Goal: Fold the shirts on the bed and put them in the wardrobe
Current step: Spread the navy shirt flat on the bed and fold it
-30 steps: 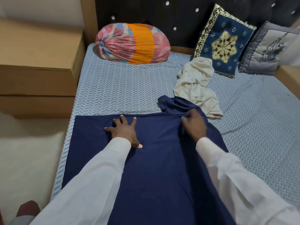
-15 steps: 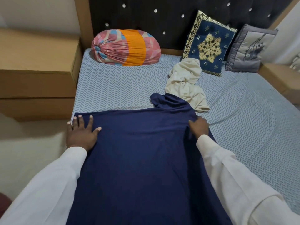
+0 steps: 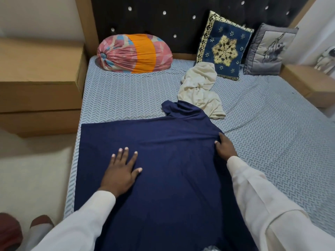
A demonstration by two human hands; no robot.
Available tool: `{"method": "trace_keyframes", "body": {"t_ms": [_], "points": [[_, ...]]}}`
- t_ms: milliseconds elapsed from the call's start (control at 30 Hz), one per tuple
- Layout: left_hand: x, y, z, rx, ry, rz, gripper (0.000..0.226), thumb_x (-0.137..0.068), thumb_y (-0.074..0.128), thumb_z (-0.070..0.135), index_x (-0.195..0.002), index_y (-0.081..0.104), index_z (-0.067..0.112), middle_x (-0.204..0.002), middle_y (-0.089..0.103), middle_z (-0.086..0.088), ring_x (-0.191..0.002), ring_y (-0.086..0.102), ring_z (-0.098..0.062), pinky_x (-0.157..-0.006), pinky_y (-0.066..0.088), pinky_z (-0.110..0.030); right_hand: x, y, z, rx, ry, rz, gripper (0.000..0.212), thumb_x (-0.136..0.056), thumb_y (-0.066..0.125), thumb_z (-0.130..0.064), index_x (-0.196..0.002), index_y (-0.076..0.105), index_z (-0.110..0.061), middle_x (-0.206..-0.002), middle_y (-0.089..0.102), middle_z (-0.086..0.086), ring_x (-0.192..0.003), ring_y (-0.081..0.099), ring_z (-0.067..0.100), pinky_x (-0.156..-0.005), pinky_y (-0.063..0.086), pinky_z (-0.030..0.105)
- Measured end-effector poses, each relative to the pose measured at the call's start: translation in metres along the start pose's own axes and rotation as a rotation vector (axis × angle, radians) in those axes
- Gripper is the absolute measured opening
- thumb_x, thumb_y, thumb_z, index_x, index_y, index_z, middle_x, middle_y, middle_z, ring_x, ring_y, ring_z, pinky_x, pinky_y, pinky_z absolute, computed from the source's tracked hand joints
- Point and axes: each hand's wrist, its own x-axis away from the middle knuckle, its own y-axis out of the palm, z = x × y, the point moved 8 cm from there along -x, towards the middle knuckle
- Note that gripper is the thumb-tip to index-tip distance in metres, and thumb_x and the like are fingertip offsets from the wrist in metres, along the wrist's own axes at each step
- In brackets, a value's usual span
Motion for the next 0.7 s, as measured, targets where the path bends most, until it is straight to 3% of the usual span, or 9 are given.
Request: {"method": "trace_keyframes", "body": {"t_ms": [67,233,300,400,500,600,633,700], "points": [[0.014,0.009,0.008,-0.012,-0.008,-0.009,0.091,-0.077,-0.008,0.069,-0.156,0.010,0.027,-0.163,0.003,-0.011,-0.151,-0.001,-0.030,-0.120,-0.001,-0.044,0.012,-0.017,0.025,-0.028,0.097,0.064,0.031,-0.084,0.051,-0.020,-0.112,0.060,-0.014,-0.116,0.063,0.020,-0.109,0.059,0.038,-0.093,0.045,0.041],[0.042,0.022,0.019,-0.010,-0.031,0.008,0.089,-0.085,-0.012,0.072,-0.155,0.017,0.026,-0.161,0.014,-0.014,-0.149,0.010,-0.033,-0.120,0.009,-0.049,0.029,-0.011,0.078,0.268,0.119,-0.084,0.052,-0.094,0.057,-0.031,-0.143,0.049,-0.016,-0.142,0.050,0.017,-0.130,0.046,0.037,-0.109,0.037,0.045],[0.053,0.023,0.020,-0.023,-0.047,0.010,0.091,-0.084,-0.016,0.072,-0.155,0.017,0.026,-0.161,0.015,-0.014,-0.149,0.011,-0.033,-0.119,0.010,-0.049,0.039,-0.017,0.087,0.293,0.157,-0.082,0.050,-0.095,0.054,-0.030,-0.143,0.048,-0.018,-0.143,0.048,0.018,-0.131,0.044,0.039,-0.109,0.037,0.045],[0.070,0.022,0.019,-0.006,-0.077,-0.013,0.084,-0.085,-0.004,0.069,-0.156,0.010,0.025,-0.162,0.009,-0.014,-0.150,0.005,-0.033,-0.120,0.005,-0.048,0.067,-0.027,0.082,0.328,0.205,-0.036,0.045,-0.091,0.054,-0.025,-0.135,0.051,-0.014,-0.136,0.049,0.019,-0.126,0.043,0.041,-0.104,0.038,0.045],[0.096,0.019,0.029,0.034,-0.093,0.003,0.070,-0.097,0.025,0.058,-0.156,0.014,0.020,-0.161,0.012,-0.016,-0.150,0.008,-0.034,-0.121,0.006,-0.047,0.111,-0.033,0.055,0.274,0.013,0.111,0.045,-0.081,0.056,-0.023,-0.123,0.057,-0.006,-0.123,0.055,0.022,-0.116,0.049,0.043,-0.097,0.042,0.047],[0.123,0.010,0.049,0.084,-0.022,0.079,0.062,-0.093,0.054,0.043,-0.146,0.041,0.013,-0.146,0.041,-0.015,-0.134,0.039,-0.035,-0.112,0.032,-0.043,0.173,-0.019,0.011,0.164,-0.316,0.150,0.038,-0.079,0.065,-0.034,-0.111,0.064,-0.013,-0.108,0.061,0.014,-0.100,0.055,0.035,-0.087,0.047,0.044],[0.131,0.005,0.058,0.102,0.024,0.117,0.055,-0.089,0.060,0.042,-0.136,0.050,0.014,-0.133,0.050,-0.010,-0.121,0.049,-0.031,-0.100,0.042,-0.040,0.193,-0.011,-0.004,0.120,-0.429,0.089,0.035,-0.078,0.068,-0.039,-0.105,0.064,-0.017,-0.100,0.060,0.007,-0.094,0.055,0.028,-0.084,0.046,0.040],[0.157,0.001,0.074,0.166,0.111,0.105,0.036,-0.084,0.063,0.046,-0.113,0.055,0.025,-0.109,0.053,0.004,-0.099,0.052,-0.019,-0.079,0.046,-0.033,0.234,0.012,-0.023,0.039,-0.571,-0.179,0.035,-0.074,0.071,-0.050,-0.094,0.060,-0.025,-0.088,0.056,-0.006,-0.083,0.052,0.015,-0.079,0.046,0.033]]}}
